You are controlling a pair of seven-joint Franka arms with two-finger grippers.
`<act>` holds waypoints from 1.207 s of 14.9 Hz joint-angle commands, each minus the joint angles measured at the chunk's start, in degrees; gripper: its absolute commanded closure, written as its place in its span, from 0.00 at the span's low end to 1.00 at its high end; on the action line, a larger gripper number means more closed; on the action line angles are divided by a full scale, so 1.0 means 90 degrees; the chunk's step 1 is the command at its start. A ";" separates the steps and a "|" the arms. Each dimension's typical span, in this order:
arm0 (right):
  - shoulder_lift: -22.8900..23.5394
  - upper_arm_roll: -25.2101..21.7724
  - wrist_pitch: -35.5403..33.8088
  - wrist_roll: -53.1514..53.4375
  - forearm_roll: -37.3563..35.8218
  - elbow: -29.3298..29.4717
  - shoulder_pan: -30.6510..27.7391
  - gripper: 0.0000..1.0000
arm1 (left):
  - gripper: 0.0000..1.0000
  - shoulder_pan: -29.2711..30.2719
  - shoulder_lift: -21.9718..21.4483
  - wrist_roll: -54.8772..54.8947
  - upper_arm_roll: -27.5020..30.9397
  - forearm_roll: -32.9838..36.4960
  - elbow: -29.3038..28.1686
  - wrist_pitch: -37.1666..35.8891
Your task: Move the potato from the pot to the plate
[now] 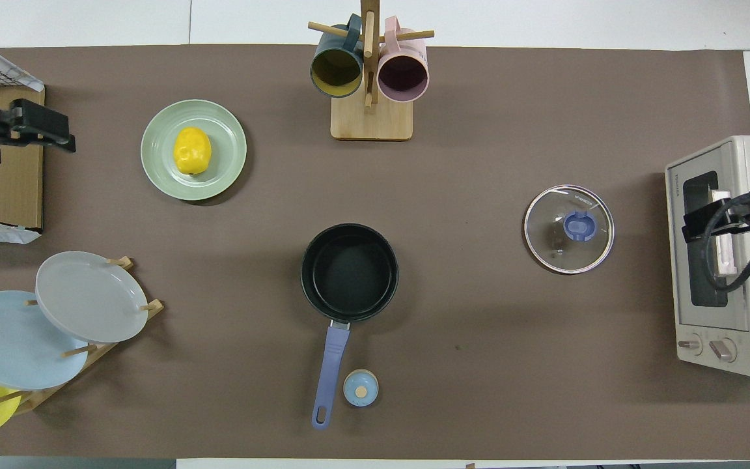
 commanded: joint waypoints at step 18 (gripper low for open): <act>-0.0131 0.0047 0.0146 0.0109 0.0028 -0.0136 -0.0075 0.00 | 0.00 0.0231 -0.1035 -0.0039 -0.0458 0.0024 -0.1365 -0.0222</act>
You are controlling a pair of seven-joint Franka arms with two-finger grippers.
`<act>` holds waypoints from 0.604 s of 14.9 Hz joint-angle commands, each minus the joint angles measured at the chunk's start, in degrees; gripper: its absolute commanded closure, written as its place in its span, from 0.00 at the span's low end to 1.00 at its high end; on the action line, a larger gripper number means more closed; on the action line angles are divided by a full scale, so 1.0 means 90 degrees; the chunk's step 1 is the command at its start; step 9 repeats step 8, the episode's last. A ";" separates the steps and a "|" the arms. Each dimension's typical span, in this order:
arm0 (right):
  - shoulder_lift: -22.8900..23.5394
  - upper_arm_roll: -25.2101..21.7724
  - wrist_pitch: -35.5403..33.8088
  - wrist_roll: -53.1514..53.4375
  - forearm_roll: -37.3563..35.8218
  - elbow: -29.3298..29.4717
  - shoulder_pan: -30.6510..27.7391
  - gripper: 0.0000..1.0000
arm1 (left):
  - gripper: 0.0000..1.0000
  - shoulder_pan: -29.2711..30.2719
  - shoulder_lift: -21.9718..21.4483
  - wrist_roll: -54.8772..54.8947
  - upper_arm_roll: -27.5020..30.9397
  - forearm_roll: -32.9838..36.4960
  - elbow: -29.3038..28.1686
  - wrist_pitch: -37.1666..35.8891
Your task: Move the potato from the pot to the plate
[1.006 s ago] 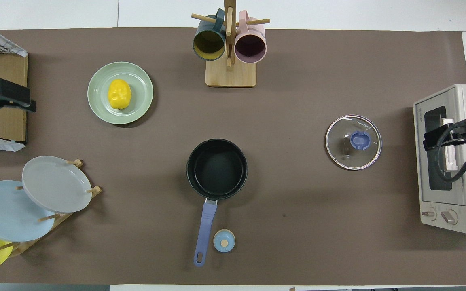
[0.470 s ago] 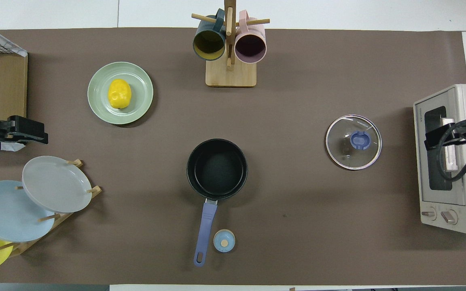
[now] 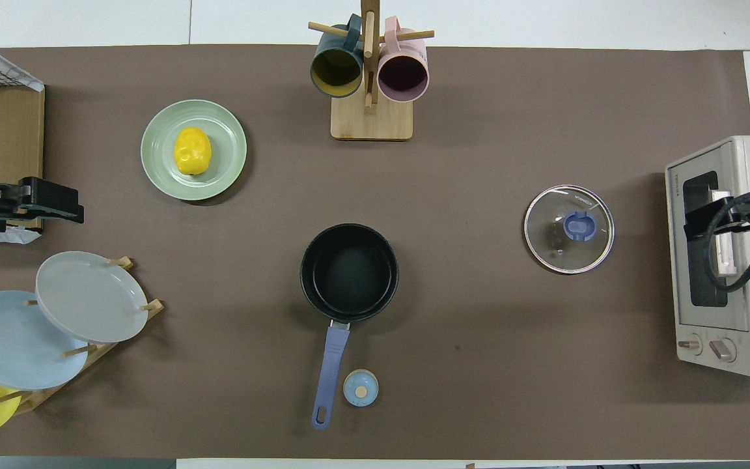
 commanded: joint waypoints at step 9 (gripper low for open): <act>-0.0121 0.0051 0.0099 0.0104 0.0037 -0.0135 -0.0054 0.00 | 0.00 0.0196 -0.0006 0.0078 -0.0096 0.0006 0.0025 -0.0066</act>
